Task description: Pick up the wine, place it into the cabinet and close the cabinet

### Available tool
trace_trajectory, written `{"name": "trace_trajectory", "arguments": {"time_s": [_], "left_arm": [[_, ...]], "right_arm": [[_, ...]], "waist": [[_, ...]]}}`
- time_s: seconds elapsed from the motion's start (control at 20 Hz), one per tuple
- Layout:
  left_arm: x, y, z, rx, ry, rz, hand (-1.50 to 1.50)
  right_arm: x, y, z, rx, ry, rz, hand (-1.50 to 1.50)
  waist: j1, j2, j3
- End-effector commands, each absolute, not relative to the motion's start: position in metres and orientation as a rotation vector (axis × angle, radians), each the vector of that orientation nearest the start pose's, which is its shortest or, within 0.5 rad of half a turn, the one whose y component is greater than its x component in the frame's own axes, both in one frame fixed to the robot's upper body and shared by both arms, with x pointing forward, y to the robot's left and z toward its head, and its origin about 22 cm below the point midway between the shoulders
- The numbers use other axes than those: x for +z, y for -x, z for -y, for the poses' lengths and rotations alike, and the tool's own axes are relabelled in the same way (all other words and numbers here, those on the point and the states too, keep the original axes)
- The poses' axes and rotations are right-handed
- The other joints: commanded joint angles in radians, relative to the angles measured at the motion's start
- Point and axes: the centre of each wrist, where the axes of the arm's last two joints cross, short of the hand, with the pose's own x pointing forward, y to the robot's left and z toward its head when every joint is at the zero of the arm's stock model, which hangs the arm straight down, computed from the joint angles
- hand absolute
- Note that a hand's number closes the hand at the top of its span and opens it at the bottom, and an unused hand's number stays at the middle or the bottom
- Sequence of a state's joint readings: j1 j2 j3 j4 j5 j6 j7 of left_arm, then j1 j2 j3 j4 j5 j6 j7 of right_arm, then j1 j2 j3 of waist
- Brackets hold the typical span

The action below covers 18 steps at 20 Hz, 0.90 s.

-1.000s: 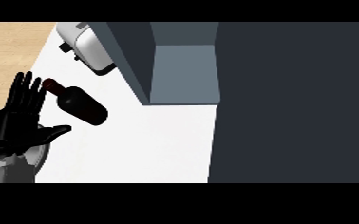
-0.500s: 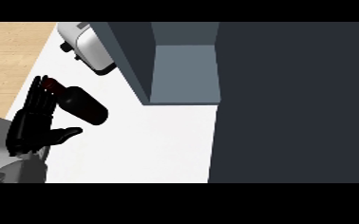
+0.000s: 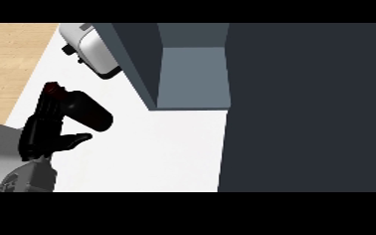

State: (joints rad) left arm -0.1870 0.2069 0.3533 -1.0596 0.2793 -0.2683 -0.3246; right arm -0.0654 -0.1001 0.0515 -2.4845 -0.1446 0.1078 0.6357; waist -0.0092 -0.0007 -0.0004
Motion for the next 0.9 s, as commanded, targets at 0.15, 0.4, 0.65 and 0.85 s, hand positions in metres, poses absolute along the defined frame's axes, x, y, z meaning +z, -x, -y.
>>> {"name": "trace_trajectory", "arguments": {"time_s": [0.15,0.4,0.65,0.85], "left_arm": [[-0.057,-0.273,-0.366,0.244,0.050,1.647,-1.50],[-0.071,-0.273,-0.354,0.264,0.061,1.642,-1.50],[-0.085,-0.260,-0.371,0.262,0.059,1.627,-1.50],[-0.094,-0.272,-0.345,0.262,0.105,1.625,-1.50]], "right_arm": [[0.214,-0.131,0.225,0.275,-0.244,1.954,-1.50],[0.220,-0.120,0.228,0.272,-0.214,1.949,-1.50],[0.226,-0.112,0.226,0.292,-0.249,1.947,-1.50],[0.216,-0.129,0.234,0.293,-0.216,1.947,-1.50]], "waist": [[0.001,0.001,0.000],[0.001,0.000,0.000],[-0.004,0.000,0.000],[0.001,0.000,0.001]]}}
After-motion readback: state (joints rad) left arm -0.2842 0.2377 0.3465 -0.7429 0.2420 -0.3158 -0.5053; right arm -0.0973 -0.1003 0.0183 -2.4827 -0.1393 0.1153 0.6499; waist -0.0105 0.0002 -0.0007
